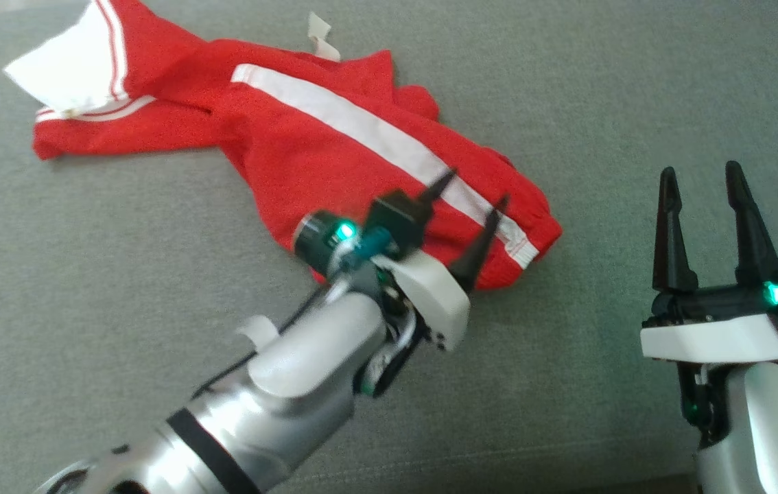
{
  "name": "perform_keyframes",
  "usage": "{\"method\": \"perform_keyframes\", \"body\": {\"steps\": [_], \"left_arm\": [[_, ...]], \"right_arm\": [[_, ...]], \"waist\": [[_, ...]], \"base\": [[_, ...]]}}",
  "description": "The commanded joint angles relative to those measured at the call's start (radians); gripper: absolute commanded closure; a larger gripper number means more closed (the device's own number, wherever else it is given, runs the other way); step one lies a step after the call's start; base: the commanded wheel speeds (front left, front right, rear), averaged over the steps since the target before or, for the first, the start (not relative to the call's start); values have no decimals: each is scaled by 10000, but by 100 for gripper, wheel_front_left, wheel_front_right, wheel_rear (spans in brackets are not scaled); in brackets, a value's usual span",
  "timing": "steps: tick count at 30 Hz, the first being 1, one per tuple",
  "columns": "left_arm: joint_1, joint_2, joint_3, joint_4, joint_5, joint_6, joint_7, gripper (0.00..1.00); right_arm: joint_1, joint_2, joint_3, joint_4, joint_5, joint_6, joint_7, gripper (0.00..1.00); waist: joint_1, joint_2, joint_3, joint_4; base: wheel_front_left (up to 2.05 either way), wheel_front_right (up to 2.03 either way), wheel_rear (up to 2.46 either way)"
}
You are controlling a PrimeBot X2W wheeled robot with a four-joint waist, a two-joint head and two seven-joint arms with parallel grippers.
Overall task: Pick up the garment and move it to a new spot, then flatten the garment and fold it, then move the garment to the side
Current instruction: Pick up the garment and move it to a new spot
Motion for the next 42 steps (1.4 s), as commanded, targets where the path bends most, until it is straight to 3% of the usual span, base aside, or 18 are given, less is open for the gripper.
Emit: {"method": "perform_keyframes", "body": {"steps": [1, 11, 18, 32, 42], "left_arm": [[-310, 75, 528, -355, 126, 96, -118, 0], [862, 1343, 3151, -246, 637, 632, -122, 0], [736, 2054, 4658, 562, 894, 602, -123, 0], [-2015, 2943, 5195, 3066, 1235, 359, 198, 0], [-3547, 3236, 5020, 4544, 1129, -609, 1446, 0]], "right_arm": [[-39, -39, 161, -298, -90, 75, -13, 0], [295, -39, 161, -311, -187, 75, -13, 0], [181, -39, 350, -495, -224, 75, -13, 0], [-471, -39, 512, -945, -292, 75, -13, 0], [-799, -39, 709, -1160, -126, 75, -13, 0]], "waist": [[0, 0, -204, 191], [0, 0, -826, 759], [0, 0, -391, 829], [0, 0, 1765, 251], [0, 0, 2870, -108]], "base": [[0, 0, 0], [0, 0, 0], [0, 0, 0], [0, 0, 0], [0, 0, 0]]}}
